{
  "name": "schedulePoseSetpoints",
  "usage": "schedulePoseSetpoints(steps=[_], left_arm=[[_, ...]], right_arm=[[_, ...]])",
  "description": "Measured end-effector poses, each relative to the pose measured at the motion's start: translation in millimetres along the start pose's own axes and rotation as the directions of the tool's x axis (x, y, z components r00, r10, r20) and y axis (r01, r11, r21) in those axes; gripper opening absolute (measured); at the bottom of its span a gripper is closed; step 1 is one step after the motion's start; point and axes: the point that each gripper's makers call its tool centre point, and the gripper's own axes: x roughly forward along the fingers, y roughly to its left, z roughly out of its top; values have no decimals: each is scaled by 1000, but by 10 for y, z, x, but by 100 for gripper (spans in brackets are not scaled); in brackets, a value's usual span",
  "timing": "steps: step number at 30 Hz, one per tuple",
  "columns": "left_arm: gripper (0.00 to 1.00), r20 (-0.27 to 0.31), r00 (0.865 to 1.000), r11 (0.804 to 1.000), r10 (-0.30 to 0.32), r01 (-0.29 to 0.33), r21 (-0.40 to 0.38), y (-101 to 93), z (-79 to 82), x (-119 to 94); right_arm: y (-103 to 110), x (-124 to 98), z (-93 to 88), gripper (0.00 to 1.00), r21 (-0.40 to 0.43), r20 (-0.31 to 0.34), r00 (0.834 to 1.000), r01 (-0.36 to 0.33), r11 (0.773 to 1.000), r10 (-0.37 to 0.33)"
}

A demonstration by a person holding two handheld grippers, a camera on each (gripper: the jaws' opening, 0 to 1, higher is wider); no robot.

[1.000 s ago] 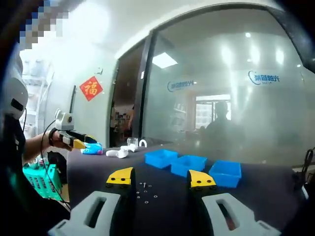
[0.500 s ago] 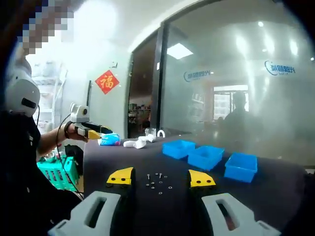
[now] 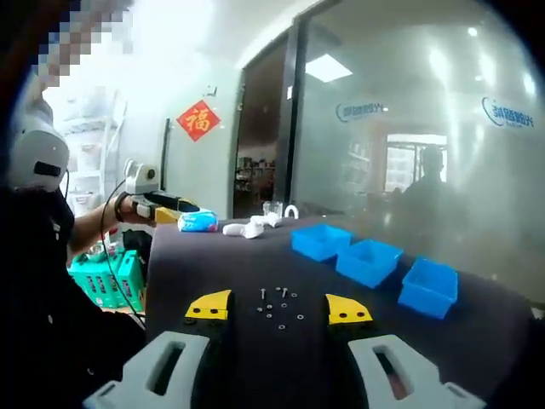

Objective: Sort the screws, nuts, and washers into the corresponding bins

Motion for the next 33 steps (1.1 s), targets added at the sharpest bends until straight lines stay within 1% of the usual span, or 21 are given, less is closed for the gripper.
schedulePoseSetpoints(steps=[2,4,5,7,10,13,15,21,23,25,29,31,33], left_arm=[[45,1,1000,1000,0,0,0,2,-3,-2],[45,-1,1000,1000,3,-3,1,9,-10,-8],[45,0,1000,1000,4,-4,-1,11,-15,-12],[45,2,1000,1000,4,-4,-6,10,-22,-20],[45,0,1000,1000,5,-5,-11,4,-55,-35],[45,0,1000,1000,6,-6,-16,11,-76,-56],[45,-1,1000,1000,10,-11,-16,24,-86,-72],[45,-2,1000,1000,23,-23,-19,66,-104,-104],[45,-13,1000,1000,29,-29,-9,81,-132,-107],[45,-19,999,999,33,-33,-6,95,-153,-112],[45,-20,999,999,33,-33,-7,106,-159,-120],[45,-19,999,999,34,-35,-9,115,-155,-124],[45,-18,999,999,36,-37,-9,122,-153,-127]], right_arm=[[22,64,-1,36,-5,-25,1000,-14,1000,13],[29,137,6,35,8,-48,999,-19,1000,20],[35,170,-3,35,7,-67,997,-28,1000,29],[36,240,13,35,-2,-86,996,-38,999,38],[60,354,28,35,6,-118,991,-58,998,58],[89,466,22,35,-7,-163,983,-84,996,81],[108,545,40,35,-19,-179,980,-94,995,89],[142,768,41,34,-20,-243,961,-137,990,128],[93,835,22,34,-26,-264,956,-143,989,131],[102,887,-19,34,-34,-299,944,-156,987,139],[146,983,-44,34,-25,-338,927,-179,984,160],[158,1027,-63,33,-45,-366,916,-193,980,163],[160,1067,-69,33,-42,-384,908,-199,979,168]])
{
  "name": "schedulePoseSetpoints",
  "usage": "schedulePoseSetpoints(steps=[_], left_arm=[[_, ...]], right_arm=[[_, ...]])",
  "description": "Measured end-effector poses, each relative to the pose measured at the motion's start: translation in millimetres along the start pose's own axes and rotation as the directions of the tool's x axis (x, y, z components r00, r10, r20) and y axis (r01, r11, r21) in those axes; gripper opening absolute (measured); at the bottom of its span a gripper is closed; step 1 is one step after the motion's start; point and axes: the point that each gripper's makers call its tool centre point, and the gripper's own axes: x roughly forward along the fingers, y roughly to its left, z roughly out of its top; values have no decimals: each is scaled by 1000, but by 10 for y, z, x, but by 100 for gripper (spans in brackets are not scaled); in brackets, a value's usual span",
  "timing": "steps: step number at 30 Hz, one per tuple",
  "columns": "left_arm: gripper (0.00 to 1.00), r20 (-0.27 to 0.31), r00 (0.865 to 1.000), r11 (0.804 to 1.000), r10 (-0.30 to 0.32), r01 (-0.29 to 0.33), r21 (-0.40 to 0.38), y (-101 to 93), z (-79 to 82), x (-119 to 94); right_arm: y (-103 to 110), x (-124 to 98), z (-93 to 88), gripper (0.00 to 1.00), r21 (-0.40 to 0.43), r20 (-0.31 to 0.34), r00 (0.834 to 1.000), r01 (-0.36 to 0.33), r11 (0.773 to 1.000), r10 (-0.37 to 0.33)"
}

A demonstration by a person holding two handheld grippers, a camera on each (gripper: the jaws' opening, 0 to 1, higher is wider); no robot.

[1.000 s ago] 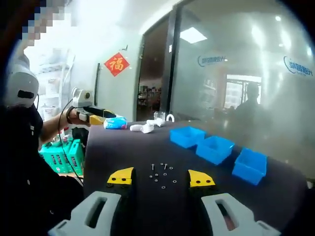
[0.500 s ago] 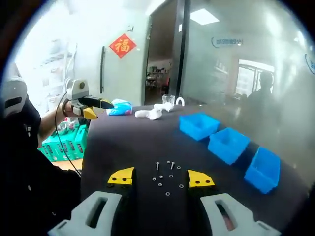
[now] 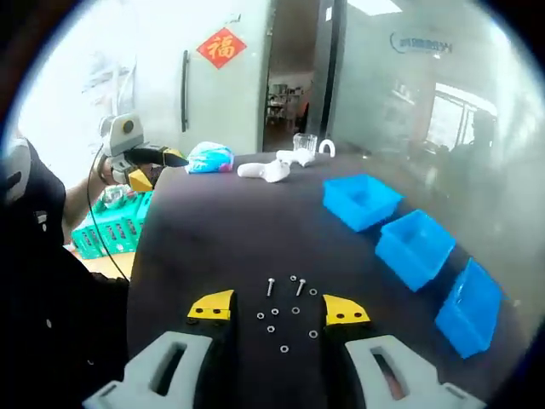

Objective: Sort the screws, nuts, and washers into the corresponding bins

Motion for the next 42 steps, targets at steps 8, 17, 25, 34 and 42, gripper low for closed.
schedulePoseSetpoints(steps=[8,17,25,34,42], left_arm=[[45,1,1000,1000,5,-5,-9,7,-24,-12],[45,-1,1000,1000,11,-11,-17,17,-48,-29],[45,2,1000,1000,20,-20,-23,47,-61,-54],[45,4,1000,999,28,-28,-31,85,-69,-78],[45,1,1000,999,29,-29,-32,92,-86,-85]], right_arm=[[-85,147,-66,33,-5,-117,993,-12,1000,12],[-95,327,-81,32,-36,-193,981,-38,999,30],[-150,428,-111,31,-62,-262,964,-62,996,43],[-197,474,-106,30,-85,-309,950,-81,993,51],[-213,518,-127,30,-95,-350,935,-98,991,59]])
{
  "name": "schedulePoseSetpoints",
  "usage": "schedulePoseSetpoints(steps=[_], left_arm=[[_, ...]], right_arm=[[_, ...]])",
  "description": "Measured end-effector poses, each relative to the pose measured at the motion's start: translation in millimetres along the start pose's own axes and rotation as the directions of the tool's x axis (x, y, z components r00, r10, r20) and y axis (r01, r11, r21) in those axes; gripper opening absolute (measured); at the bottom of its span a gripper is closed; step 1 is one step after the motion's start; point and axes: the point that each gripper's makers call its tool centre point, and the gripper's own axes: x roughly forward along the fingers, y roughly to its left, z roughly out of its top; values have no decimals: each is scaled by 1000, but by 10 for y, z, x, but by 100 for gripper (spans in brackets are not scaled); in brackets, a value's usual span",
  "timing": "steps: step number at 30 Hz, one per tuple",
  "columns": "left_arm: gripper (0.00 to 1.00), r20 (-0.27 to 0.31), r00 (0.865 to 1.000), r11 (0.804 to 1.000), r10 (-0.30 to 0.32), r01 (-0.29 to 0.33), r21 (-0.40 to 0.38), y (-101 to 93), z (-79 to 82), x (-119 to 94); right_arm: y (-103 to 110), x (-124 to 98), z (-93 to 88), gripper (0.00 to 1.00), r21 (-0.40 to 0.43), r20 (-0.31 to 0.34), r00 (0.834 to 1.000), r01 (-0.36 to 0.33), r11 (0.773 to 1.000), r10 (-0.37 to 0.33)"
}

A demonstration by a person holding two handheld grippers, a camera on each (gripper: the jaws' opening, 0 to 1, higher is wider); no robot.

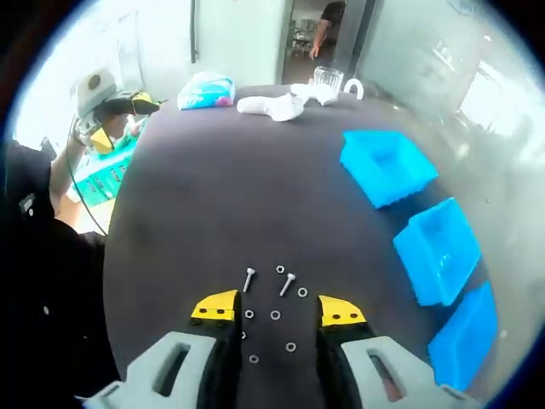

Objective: Sort the screws, nuts, and washers into the corresponding bins

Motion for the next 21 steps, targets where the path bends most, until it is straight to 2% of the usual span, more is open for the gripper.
schedulePoseSetpoints(steps=[15,21], left_arm=[[45,-1,1000,1000,-1,1,3,7,1,-3],[45,-2,1000,1000,-7,7,3,-3,-2,4]], right_arm=[[-32,53,21,28,-12,-35,999,-1,1000,0],[-48,119,3,27,-26,-82,997,4,1000,-6]])
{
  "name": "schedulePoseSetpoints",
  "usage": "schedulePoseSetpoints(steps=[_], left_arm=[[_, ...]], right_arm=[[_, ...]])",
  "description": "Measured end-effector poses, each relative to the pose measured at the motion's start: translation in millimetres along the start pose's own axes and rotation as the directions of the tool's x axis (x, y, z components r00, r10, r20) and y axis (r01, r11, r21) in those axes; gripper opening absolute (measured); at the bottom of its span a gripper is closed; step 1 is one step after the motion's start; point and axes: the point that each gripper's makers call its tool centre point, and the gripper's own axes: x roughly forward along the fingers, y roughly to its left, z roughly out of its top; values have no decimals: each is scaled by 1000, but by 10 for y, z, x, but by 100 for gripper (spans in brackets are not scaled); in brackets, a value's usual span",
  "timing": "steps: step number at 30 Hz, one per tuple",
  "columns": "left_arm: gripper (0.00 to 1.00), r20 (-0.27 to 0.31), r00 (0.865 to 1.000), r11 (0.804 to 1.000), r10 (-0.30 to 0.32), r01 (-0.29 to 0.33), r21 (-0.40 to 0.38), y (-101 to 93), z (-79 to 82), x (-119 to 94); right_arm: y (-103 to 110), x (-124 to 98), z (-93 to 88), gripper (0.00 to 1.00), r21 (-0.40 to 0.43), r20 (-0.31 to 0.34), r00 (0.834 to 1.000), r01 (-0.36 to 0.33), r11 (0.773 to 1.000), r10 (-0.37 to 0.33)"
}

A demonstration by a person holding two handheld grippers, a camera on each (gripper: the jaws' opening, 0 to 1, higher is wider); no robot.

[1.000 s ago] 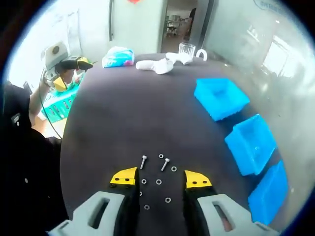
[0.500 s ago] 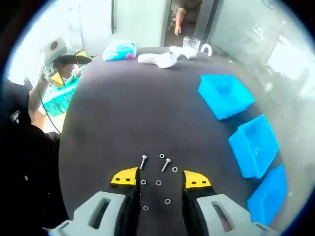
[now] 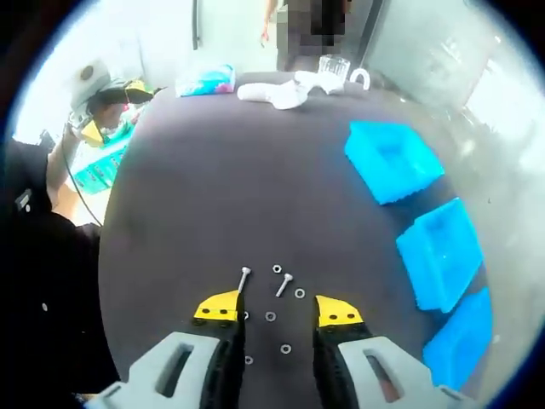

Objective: Sort the screws, nuts, and washers into the corresponding bins

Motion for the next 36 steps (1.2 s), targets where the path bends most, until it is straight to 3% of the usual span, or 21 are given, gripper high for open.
schedulePoseSetpoints(steps=[17,36], left_arm=[[45,-5,1000,1000,8,-9,-13,38,-58,-34],[45,-11,1000,999,17,-17,-35,77,-139,-46]], right_arm=[[8,301,-19,23,-46,-101,995,-11,999,6],[-13,406,-69,11,-36,-137,990,-14,999,9]])
